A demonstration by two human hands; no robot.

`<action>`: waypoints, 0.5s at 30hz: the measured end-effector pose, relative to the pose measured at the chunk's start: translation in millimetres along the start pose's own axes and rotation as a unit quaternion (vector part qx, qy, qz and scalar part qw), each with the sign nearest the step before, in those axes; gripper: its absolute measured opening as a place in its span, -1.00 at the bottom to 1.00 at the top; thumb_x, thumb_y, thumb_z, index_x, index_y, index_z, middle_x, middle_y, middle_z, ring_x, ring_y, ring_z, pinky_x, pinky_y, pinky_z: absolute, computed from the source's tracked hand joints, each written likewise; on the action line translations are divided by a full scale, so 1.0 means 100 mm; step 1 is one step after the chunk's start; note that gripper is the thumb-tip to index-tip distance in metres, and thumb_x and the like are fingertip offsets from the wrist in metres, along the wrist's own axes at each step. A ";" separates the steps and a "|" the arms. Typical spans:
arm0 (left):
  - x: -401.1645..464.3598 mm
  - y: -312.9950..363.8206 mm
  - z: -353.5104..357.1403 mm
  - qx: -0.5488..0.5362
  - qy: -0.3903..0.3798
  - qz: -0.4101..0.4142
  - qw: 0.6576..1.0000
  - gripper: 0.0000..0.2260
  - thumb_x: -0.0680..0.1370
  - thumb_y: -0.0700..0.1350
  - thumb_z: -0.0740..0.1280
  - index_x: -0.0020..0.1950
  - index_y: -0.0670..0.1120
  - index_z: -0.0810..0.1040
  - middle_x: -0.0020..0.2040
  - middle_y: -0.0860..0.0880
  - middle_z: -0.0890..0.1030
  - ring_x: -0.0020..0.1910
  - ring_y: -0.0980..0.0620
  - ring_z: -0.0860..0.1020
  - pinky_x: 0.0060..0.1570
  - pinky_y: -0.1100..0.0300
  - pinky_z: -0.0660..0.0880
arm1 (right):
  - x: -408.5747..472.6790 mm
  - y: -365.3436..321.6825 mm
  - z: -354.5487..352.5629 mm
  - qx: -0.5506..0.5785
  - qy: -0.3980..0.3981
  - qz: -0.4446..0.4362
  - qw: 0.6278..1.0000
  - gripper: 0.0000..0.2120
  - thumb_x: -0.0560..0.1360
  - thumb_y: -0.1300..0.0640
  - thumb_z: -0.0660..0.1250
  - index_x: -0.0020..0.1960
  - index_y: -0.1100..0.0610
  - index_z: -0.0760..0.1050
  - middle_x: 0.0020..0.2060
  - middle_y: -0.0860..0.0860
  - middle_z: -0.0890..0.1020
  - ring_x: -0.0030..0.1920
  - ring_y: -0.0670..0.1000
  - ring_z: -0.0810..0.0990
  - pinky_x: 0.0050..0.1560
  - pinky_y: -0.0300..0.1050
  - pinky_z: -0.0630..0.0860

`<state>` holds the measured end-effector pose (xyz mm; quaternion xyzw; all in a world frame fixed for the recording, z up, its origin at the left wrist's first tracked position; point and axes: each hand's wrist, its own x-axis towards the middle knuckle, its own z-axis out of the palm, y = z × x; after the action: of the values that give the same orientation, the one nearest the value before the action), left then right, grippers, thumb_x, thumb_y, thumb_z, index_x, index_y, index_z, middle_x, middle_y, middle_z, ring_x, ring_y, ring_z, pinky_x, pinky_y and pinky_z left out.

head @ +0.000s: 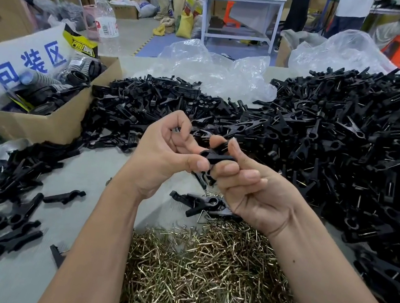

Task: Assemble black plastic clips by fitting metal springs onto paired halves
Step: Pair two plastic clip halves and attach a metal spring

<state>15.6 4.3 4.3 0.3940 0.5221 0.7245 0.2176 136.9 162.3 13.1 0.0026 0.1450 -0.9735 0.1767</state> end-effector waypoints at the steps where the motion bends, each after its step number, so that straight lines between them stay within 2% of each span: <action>1: 0.00 0.00 0.01 0.006 0.005 -0.001 1.000 -0.48 0.20 -0.14 0.69 -0.11 -0.08 0.38 -0.29 0.00 0.68 -0.41 0.12 0.64 -0.41 0.33 0.52 | -0.01 -0.01 0.01 -0.006 0.005 -0.003 1.000 -0.78 0.53 0.21 0.34 0.12 0.31 0.58 -0.37 0.16 0.50 -0.55 -0.05 0.55 -0.63 -0.31 0.47; 6: 0.01 0.01 0.06 0.033 0.023 0.013 0.999 -0.52 0.21 -0.16 0.66 -0.12 -0.09 0.39 -0.30 -0.01 0.69 -0.45 0.13 0.61 -0.48 0.39 0.45 | -0.02 -0.04 -0.02 -0.047 0.027 -0.026 0.998 -0.81 0.59 0.19 0.27 0.05 0.27 0.61 -0.41 0.11 0.48 -0.60 -0.12 0.50 -0.65 -0.36 0.41; 9: 0.02 0.01 0.03 0.065 0.053 0.008 0.996 -0.58 0.30 -0.12 0.66 -0.05 -0.09 0.46 -0.26 -0.07 0.72 -0.38 0.04 0.60 -0.41 0.30 0.43 | 0.01 -0.03 -0.04 -0.148 0.052 -0.106 0.982 -0.80 0.58 0.13 0.35 0.05 0.22 0.69 -0.37 0.07 0.51 -0.56 -0.16 0.48 -0.63 -0.39 0.40; 11: 0.02 0.00 -0.03 0.143 0.130 0.002 0.981 -0.70 0.43 0.04 0.59 -0.06 -0.05 0.54 -0.20 -0.13 0.73 -0.28 -0.06 0.57 -0.39 0.17 0.39 | 0.02 -0.06 -0.02 -0.257 0.099 -0.188 0.943 -0.77 0.54 0.11 0.37 0.12 0.14 0.71 -0.35 0.05 0.55 -0.51 -0.15 0.49 -0.57 -0.40 0.42; 13: 0.00 -0.02 -0.16 0.247 0.228 0.002 0.942 -0.75 0.53 0.15 0.48 -0.10 -0.01 0.58 -0.14 0.00 0.74 -0.23 0.06 0.58 -0.27 0.16 0.49 | 0.01 -0.14 0.00 -0.332 0.170 -0.285 0.883 -0.63 0.49 0.11 0.41 0.30 0.05 0.66 -0.26 0.11 0.64 -0.39 -0.08 0.58 -0.42 -0.33 0.52; 15: -0.03 -0.06 -0.33 0.380 0.290 -0.003 0.878 -0.88 0.59 0.07 0.43 -0.07 0.05 0.62 -0.09 0.14 0.70 -0.11 0.19 0.59 -0.05 0.09 0.56 | -0.02 -0.22 -0.02 -0.387 0.212 -0.368 0.818 -0.32 0.50 0.14 0.42 0.59 -0.05 0.34 -0.06 0.23 0.71 -0.21 0.04 0.69 -0.18 -0.20 0.64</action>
<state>-9.1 -14.9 -6.9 0.2169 0.7981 0.5517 -0.1077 131.4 183.2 17.0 0.0871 0.5339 -0.8050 -0.2437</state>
